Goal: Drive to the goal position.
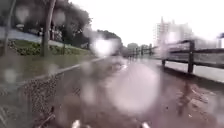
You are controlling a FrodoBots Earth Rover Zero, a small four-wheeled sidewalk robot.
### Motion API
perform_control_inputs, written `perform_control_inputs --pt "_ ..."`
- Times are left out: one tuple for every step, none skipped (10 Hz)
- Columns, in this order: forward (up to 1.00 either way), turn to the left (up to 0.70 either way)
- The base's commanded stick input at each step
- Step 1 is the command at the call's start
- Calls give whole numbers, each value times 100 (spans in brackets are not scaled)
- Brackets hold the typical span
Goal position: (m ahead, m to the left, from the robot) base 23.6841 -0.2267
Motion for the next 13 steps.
perform_control_inputs --pt "70 0" --pt "70 0" --pt "70 0" --pt "70 0" --pt "70 0" --pt "70 -10" --pt "70 -25" --pt "70 0" --pt "70 0" --pt "70 0" --pt "70 0" --pt "70 0" --pt "70 0"
